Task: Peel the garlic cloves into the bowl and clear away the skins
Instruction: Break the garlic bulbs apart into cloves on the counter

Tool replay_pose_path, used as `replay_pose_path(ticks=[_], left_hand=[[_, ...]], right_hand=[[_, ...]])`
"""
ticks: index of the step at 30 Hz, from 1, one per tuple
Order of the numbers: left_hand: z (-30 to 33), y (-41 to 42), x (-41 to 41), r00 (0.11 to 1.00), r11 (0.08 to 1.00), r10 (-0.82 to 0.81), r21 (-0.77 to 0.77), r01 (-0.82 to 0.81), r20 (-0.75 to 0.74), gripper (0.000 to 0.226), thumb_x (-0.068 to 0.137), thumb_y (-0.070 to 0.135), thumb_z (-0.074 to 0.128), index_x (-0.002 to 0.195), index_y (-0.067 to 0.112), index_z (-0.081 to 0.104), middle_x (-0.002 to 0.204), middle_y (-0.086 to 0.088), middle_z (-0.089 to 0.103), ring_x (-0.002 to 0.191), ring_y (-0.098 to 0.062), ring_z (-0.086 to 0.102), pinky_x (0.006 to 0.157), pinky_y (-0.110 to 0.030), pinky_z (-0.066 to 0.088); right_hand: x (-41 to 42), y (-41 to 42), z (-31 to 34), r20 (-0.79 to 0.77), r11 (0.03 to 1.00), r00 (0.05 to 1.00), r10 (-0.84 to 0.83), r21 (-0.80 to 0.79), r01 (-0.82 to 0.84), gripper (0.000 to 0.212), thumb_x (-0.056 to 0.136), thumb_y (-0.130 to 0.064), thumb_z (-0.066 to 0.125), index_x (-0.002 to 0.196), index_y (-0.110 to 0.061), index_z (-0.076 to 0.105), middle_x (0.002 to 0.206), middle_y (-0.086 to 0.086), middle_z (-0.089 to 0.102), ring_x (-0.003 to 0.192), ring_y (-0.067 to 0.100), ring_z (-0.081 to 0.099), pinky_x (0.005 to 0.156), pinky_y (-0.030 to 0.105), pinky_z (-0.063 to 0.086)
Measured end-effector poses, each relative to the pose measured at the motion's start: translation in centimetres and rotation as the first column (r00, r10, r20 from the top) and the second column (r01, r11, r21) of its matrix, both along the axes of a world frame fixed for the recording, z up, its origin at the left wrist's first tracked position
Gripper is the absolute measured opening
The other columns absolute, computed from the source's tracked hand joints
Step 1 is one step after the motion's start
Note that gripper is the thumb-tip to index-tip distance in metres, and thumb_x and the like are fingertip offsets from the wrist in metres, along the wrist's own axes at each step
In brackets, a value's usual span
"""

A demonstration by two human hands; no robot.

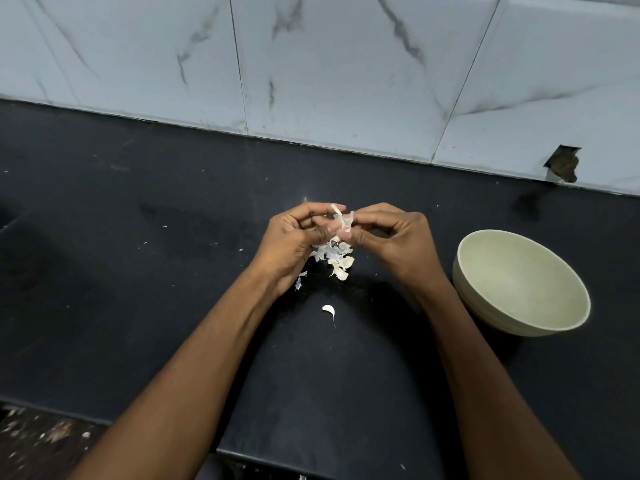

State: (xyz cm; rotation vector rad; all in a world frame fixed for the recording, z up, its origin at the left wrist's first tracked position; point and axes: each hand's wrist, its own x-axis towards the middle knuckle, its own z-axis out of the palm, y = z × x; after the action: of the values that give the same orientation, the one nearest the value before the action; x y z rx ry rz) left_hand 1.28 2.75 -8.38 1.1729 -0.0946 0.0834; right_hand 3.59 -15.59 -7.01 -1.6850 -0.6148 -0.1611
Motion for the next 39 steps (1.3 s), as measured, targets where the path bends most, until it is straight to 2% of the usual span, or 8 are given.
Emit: replay_pose_path(ticks=[5, 8, 12, 19, 26, 31, 35, 39], left_hand=[[-0.1, -0.4, 0.1, 0.999, 0.999, 0.042, 0.001, -0.042, 0.005, 0.018, 0.083, 0.002, 0.074, 0.1, 0.002, 0.07, 0.086, -0.009, 0.075, 0.079, -0.019, 0.072, 0.072, -0.028, 0.057], [-0.3, -0.7, 0.0, 0.998, 0.998, 0.062, 0.015, -0.062, -0.003, 0.015, 0.087, 0.002, 0.073, 0.101, 0.004, 0.073, 0.088, -0.011, 0.076, 0.081, -0.022, 0.071, 0.079, -0.034, 0.055], [0.1, -0.4, -0.2, 0.999, 0.999, 0.035, -0.02, -0.036, -0.017, 0.016, 0.092, -0.003, 0.066, 0.107, 0.0, 0.073, 0.095, -0.011, 0.078, 0.086, -0.017, 0.072, 0.078, -0.03, 0.061], [0.7, 0.0, -0.5, 1.0, 0.997, 0.014, 0.077, -0.012, -0.024, 0.023, 0.097, -0.009, 0.059, 0.115, -0.004, 0.072, 0.109, -0.017, 0.076, 0.089, -0.021, 0.072, 0.072, -0.029, 0.06], [0.8, 0.2, -0.5, 0.995, 0.976, 0.102, 0.193, -0.102, 0.011, 0.026, 0.097, 0.022, 0.072, 0.108, -0.001, 0.077, 0.104, -0.021, 0.077, 0.088, -0.024, 0.072, 0.072, -0.033, 0.059], [0.9, 0.1, -0.3, 0.984, 0.947, 0.156, 0.27, -0.175, 0.09, 0.019, 0.085, 0.013, 0.083, 0.098, 0.0, 0.077, 0.083, -0.009, 0.075, 0.072, -0.015, 0.068, 0.066, -0.025, 0.055], [1.0, 0.0, -0.1, 0.975, 0.954, 0.203, 0.208, -0.218, 0.09, 0.019, 0.081, 0.011, 0.087, 0.093, 0.0, 0.077, 0.087, -0.015, 0.076, 0.077, -0.022, 0.07, 0.071, -0.032, 0.057], [0.9, -0.2, -0.2, 0.986, 0.965, 0.161, 0.204, -0.167, 0.045, 0.018, 0.086, 0.008, 0.082, 0.096, -0.005, 0.074, 0.088, -0.019, 0.073, 0.077, -0.024, 0.069, 0.07, -0.031, 0.057]], right_hand=[[0.2, 0.0, -0.4, -0.063, 1.0, 0.998, -0.01, 0.021, 0.012, 0.014, 0.084, -0.004, 0.084, 0.098, -0.006, 0.083, 0.098, 0.01, 0.076, 0.088, 0.028, 0.074, 0.087, 0.049, 0.062], [0.1, 0.2, -0.5, -0.19, 0.99, 0.982, 0.022, 0.142, 0.005, 0.017, 0.085, 0.002, 0.081, 0.102, 0.0, 0.081, 0.101, 0.018, 0.075, 0.083, 0.027, 0.074, 0.083, 0.037, 0.063], [0.0, 0.3, -0.3, -0.3, 0.969, 0.948, 0.103, 0.245, -0.028, 0.019, 0.088, 0.003, 0.076, 0.107, 0.006, 0.077, 0.109, 0.024, 0.073, 0.092, 0.028, 0.074, 0.085, 0.032, 0.063], [-0.1, -0.1, -0.2, -0.361, 0.967, 0.926, 0.114, 0.252, -0.02, 0.021, 0.094, -0.003, 0.072, 0.113, 0.006, 0.074, 0.109, 0.023, 0.076, 0.092, 0.049, 0.075, 0.094, 0.056, 0.059], [-0.1, 0.2, 0.0, -0.356, 0.983, 0.933, 0.047, 0.181, 0.019, 0.017, 0.094, -0.007, 0.074, 0.109, 0.001, 0.073, 0.101, 0.017, 0.078, 0.092, 0.03, 0.076, 0.082, 0.041, 0.065], [-0.2, 0.4, 0.1, -0.269, 0.997, 0.962, 0.05, 0.074, -0.031, 0.018, 0.096, -0.008, 0.072, 0.112, -0.001, 0.076, 0.096, 0.018, 0.078, 0.08, 0.027, 0.076, 0.08, 0.038, 0.064], [-0.5, 0.8, 0.2, -0.285, 0.994, 0.957, 0.056, 0.102, -0.028, 0.02, 0.091, -0.008, 0.078, 0.111, -0.003, 0.077, 0.097, 0.014, 0.079, 0.077, 0.021, 0.073, 0.077, 0.03, 0.061], [-0.5, 0.8, -0.1, -0.313, 0.991, 0.949, 0.026, 0.131, 0.016, 0.023, 0.084, -0.006, 0.083, 0.104, 0.003, 0.077, 0.096, 0.022, 0.077, 0.073, 0.022, 0.073, 0.076, 0.033, 0.062]])
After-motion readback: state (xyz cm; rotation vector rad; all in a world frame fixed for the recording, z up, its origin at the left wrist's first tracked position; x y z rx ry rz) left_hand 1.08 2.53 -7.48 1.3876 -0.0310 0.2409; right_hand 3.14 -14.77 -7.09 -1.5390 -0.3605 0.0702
